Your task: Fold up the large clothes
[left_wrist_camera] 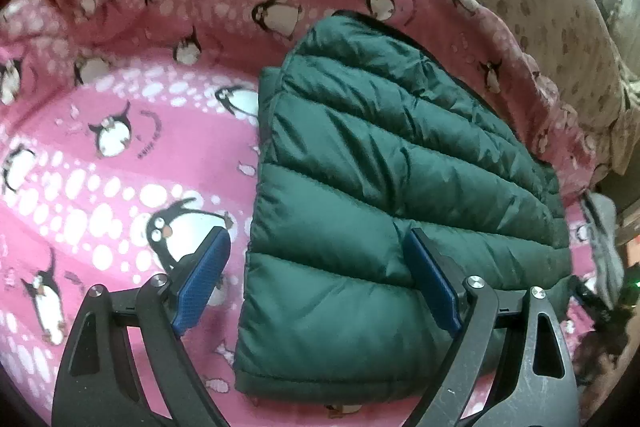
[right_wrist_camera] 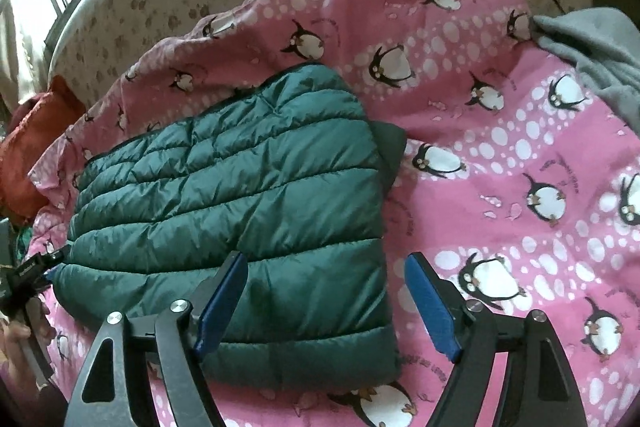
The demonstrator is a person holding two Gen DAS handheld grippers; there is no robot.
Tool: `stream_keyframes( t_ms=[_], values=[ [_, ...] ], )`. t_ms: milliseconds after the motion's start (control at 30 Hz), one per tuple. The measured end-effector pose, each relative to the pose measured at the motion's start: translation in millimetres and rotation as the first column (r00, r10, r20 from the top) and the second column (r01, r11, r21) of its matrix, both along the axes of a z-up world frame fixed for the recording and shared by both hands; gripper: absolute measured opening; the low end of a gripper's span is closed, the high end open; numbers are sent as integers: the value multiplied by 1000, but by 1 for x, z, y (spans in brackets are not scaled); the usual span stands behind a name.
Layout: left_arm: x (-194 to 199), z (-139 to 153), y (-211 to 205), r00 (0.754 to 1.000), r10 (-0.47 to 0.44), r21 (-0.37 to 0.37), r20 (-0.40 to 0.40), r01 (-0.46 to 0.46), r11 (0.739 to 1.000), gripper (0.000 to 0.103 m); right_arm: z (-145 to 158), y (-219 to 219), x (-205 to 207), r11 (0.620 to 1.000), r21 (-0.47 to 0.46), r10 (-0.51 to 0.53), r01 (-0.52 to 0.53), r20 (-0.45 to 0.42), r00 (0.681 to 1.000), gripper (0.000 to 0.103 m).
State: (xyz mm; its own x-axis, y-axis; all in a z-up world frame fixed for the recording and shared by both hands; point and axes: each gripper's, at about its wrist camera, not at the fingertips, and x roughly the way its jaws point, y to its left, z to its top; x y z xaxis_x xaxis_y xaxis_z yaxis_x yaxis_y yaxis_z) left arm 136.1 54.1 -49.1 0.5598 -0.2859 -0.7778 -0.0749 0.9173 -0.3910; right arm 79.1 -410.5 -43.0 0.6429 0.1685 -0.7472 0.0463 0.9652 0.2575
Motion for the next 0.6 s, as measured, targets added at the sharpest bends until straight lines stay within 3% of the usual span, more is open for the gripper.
stream_keyframes(
  t_ms=[133, 267, 400, 600],
  values=[
    [6, -11, 7, 999, -18, -86, -35, 15, 996, 89, -15, -2, 13, 999, 52, 13, -11, -28, 1000, 88],
    [15, -22, 12, 998, -22, -151, -60, 13, 989, 100, -30, -4, 31, 990, 140, 35, -26, -59, 998, 96],
    [25, -22, 5, 998, -48, -142, -46, 41, 989, 100, -37, -2, 46, 977, 204, 75, -62, -61, 995, 98],
    [38, -24, -4, 997, -46, -146, -56, 37, 989, 102, -41, 6, 66, 972, 213, 120, -101, -79, 990, 100]
  ],
)
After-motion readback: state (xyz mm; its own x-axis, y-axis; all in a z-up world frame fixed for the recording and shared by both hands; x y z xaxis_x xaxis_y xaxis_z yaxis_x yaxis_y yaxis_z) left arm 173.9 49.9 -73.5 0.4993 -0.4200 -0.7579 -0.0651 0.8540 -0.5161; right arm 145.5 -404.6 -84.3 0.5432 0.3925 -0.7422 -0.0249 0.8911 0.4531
